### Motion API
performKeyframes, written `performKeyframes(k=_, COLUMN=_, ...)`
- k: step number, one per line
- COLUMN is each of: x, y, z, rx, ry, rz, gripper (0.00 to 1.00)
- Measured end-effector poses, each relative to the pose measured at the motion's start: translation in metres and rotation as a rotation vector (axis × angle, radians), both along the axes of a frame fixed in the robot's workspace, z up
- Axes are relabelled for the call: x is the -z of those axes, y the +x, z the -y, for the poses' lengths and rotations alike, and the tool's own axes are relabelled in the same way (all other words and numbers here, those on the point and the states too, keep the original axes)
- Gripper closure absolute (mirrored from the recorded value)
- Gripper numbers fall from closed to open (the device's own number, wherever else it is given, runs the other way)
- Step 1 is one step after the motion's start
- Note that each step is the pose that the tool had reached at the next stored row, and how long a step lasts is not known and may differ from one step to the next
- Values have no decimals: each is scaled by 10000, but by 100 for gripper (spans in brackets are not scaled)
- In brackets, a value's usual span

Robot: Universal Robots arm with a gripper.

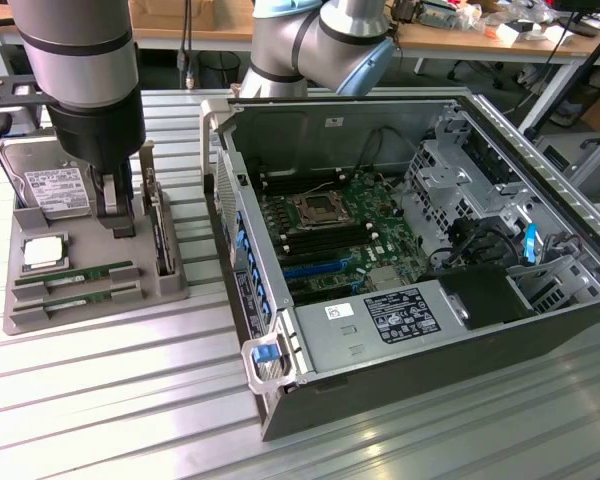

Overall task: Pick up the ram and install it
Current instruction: 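Pick up the ram and move it above insertion slot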

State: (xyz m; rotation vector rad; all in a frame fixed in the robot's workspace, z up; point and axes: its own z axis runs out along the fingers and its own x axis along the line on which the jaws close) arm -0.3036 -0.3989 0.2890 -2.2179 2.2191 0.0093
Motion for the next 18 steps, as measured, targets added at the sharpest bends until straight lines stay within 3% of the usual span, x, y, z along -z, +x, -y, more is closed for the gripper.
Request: performKeyframes(k=18, x=75, y=0, z=0, rx=-1, ry=0, rz=0, gripper=70)
